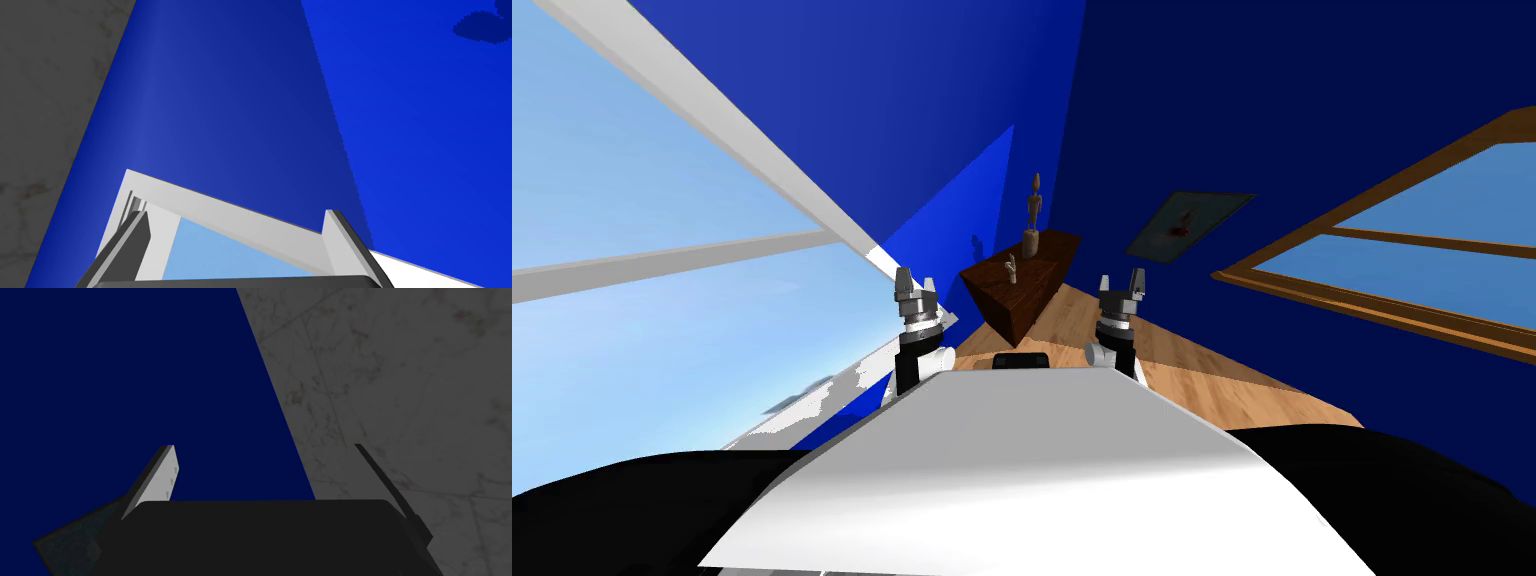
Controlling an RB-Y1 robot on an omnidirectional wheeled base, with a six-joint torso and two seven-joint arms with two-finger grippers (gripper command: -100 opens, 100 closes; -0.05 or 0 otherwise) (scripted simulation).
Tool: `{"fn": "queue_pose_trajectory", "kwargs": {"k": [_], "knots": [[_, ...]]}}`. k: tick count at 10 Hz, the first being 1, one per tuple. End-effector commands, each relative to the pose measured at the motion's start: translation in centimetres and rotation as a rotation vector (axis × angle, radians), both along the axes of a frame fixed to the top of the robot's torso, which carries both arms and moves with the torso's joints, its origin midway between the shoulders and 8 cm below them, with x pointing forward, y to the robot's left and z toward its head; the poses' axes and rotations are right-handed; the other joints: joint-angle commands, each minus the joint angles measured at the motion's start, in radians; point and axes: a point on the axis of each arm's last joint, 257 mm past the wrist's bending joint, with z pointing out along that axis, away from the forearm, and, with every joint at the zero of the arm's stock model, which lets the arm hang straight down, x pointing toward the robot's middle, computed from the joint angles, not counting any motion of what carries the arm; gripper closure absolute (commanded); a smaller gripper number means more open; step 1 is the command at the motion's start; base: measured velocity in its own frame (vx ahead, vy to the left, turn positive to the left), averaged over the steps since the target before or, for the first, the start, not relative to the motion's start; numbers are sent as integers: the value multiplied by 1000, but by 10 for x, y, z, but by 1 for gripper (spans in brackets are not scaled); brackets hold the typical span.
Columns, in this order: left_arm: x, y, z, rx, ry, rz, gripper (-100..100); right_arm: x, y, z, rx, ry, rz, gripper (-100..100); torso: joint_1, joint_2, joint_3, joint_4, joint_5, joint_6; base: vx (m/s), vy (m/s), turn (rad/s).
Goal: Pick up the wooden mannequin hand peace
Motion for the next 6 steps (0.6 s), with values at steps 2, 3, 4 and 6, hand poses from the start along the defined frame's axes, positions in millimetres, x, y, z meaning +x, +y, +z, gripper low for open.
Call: {"fn": "queue_pose_trajectory", "kwargs": {"k": [2,3,4,6], "knots": [[25,-5,-16,-41,47,-58,-100,0,0,0,0,0,0,0,0,0,0,0,0,0,-23,6,75],[37,-8,-24,-63,71,-83,-100,0,0,0,0,0,0,0,1,1,1,0,0,0,-29,10,69],[50,-12,-33,-88,97,-112,-100,0,0,0,0,0,0,0,1,1,1,0,0,0,-24,8,85],[64,-16,-43,-115,127,-142,-100,0,0,0,0,0,0,0,0,1,0,0,0,0,-13,3,41]]}}
